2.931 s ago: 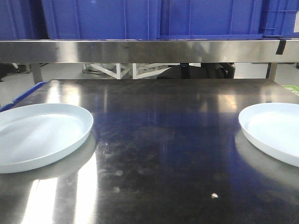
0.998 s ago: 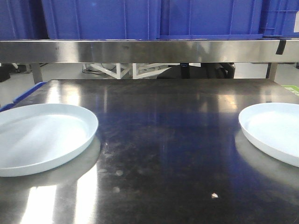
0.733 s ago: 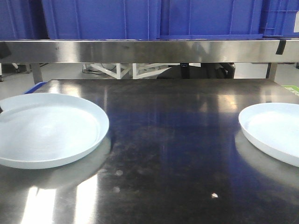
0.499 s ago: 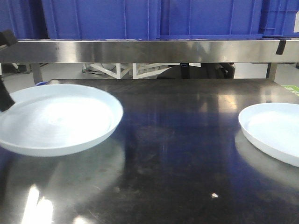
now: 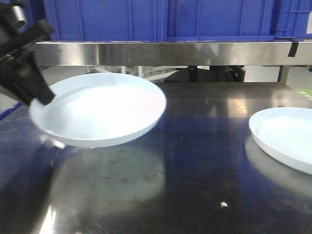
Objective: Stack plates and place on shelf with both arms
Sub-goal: 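Slide the plate with the left gripper toward the table centre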
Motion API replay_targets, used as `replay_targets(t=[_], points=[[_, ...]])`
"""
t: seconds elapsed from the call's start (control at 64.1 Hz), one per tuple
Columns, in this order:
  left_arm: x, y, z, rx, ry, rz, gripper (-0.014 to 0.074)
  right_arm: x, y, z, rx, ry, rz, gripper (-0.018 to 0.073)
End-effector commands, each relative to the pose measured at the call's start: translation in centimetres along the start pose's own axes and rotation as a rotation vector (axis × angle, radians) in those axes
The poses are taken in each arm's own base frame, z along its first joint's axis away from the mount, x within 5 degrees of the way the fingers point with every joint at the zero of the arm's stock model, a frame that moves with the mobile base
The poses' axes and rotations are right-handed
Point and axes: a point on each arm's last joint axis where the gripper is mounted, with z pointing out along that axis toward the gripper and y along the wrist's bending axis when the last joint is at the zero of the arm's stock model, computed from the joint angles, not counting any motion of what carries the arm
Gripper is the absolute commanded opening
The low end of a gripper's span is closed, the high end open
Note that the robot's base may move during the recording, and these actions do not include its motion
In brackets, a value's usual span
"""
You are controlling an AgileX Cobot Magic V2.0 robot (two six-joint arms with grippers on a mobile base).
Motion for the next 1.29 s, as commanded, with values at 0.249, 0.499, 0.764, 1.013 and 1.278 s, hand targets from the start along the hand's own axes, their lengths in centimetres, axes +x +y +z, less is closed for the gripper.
replay_targets(t=[0.249, 0.499, 0.764, 1.013, 1.278], points=[[0.3, -5.8, 3.1, 0.1, -0.027, 0.014, 0.008, -1.0, 0.0, -0.2, 0.005, -0.114, -0.015, 0.0042], [0.6, -6.6, 5.0, 0.093, 0.001, 0.034, 0.008, -1.0, 0.0, -0.2, 0.005, -0.114, -0.015, 0.0042], [0.6, -6.5, 5.0, 0.089, 0.002, 0.035, 0.008, -1.0, 0.0, -0.2, 0.005, -0.114, -0.015, 0.0042], [0.7, -6.5, 5.0, 0.088, 0.006, 0.039, 0.0278, -1.0, 0.0, -0.2, 0.005, -0.114, -0.015, 0.0042], [1.1, -6.8, 4.5, 0.064, 0.018, 0.092, 0.0442, -1.0, 0.0, -0.2, 0.005, -0.114, -0.015, 0.0042]])
